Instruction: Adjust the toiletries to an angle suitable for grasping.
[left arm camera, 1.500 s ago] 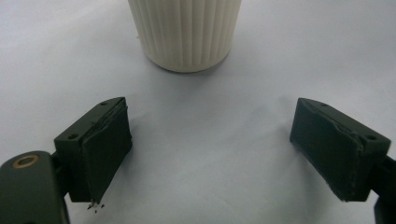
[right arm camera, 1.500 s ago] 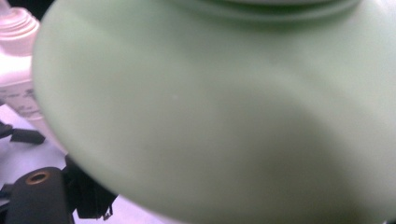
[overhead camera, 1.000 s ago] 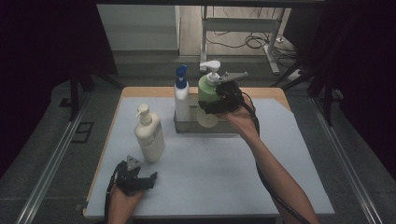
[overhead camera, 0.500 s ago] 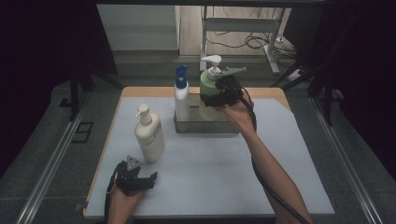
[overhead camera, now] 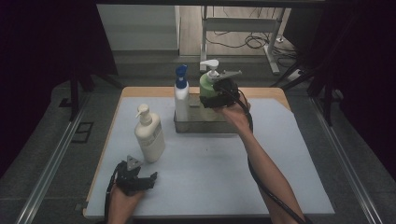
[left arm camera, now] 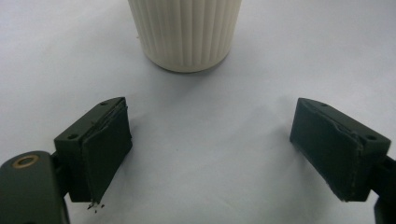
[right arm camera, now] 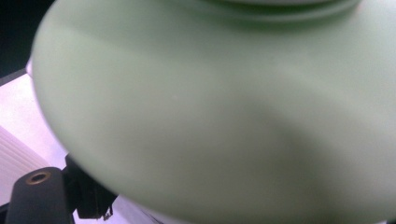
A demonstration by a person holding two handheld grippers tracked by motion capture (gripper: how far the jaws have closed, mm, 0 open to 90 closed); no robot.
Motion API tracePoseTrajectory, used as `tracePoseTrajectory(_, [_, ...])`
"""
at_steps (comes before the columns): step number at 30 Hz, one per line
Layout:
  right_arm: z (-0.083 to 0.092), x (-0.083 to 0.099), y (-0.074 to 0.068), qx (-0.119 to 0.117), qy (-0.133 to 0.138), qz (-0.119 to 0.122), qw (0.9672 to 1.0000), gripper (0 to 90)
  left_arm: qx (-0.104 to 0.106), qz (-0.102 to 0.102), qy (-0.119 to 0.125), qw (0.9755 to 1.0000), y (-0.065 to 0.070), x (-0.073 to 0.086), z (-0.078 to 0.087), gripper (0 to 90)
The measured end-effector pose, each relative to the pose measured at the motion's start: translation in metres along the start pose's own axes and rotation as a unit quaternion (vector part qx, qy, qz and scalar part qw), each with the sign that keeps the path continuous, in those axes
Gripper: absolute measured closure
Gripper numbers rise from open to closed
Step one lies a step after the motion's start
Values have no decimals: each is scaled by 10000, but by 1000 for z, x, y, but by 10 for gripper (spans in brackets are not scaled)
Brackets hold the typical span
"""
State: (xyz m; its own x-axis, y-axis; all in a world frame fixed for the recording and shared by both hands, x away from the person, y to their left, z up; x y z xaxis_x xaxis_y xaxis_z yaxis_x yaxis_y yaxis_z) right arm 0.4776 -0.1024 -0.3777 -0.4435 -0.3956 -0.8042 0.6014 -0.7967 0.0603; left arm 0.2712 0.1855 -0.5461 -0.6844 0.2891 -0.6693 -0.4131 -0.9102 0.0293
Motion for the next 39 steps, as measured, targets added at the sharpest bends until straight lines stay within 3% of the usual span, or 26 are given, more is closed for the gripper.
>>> tracePoseTrajectory(39, [-41, 39, 2, -147, -632, -196, 9977, 122, -1, -8, -5, 10000, 0, 0, 0, 121])
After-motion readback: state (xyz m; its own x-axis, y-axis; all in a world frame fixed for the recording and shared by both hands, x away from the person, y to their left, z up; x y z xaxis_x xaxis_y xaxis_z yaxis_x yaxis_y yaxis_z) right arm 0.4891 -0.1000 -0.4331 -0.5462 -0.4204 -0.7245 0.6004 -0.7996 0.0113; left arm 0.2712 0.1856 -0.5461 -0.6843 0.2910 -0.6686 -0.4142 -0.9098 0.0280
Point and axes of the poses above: each handheld gripper's, and its own axes: z roughly backward along the jaws, x roughly out of its underside, y roughly to its right, the point moved 3 cm from there along -z, roughly forward along the jaws, and after that the axes turned 1 degree about -y, right-handed, at the moved point
